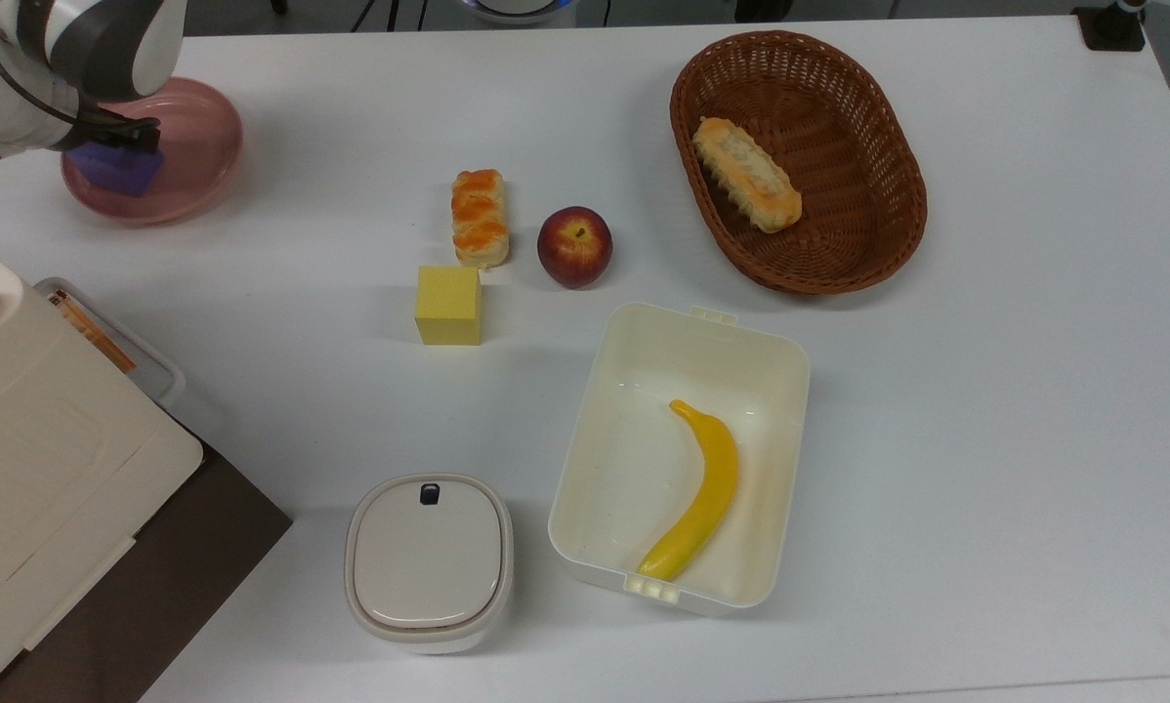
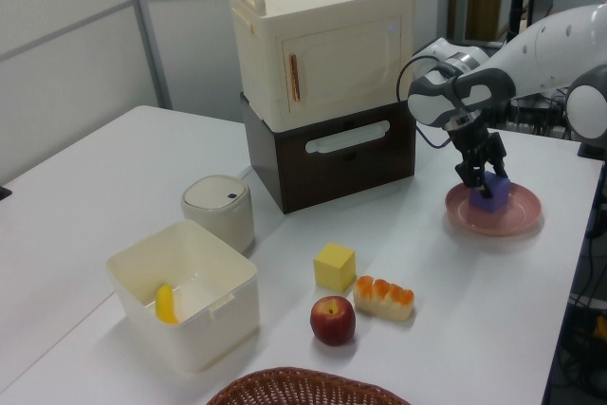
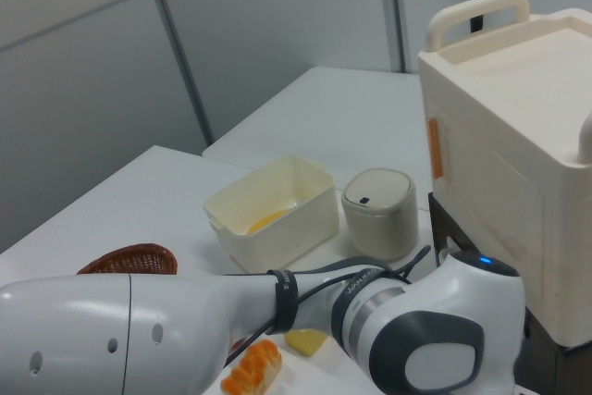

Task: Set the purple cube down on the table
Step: 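Close the gripper on the purple cube and lift it off the plate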

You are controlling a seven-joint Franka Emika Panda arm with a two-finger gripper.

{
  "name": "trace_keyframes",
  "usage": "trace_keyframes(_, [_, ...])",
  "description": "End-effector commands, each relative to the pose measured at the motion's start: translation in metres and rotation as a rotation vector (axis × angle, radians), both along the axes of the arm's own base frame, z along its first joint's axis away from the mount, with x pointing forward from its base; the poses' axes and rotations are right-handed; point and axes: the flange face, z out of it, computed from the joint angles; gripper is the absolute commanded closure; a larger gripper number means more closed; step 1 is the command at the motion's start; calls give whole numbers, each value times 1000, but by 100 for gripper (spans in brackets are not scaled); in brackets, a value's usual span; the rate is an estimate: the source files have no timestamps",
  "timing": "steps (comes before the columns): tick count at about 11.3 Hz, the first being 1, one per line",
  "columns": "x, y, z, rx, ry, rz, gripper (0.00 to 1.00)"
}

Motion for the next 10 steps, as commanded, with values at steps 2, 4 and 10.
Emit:
trace_keyframes(2, [12,26,7,4,-10,38,100])
trace_keyframes(4, [25,56,15,14,24,66,100])
trace_keyframes(10, [56,134,80,38,-12,134,99])
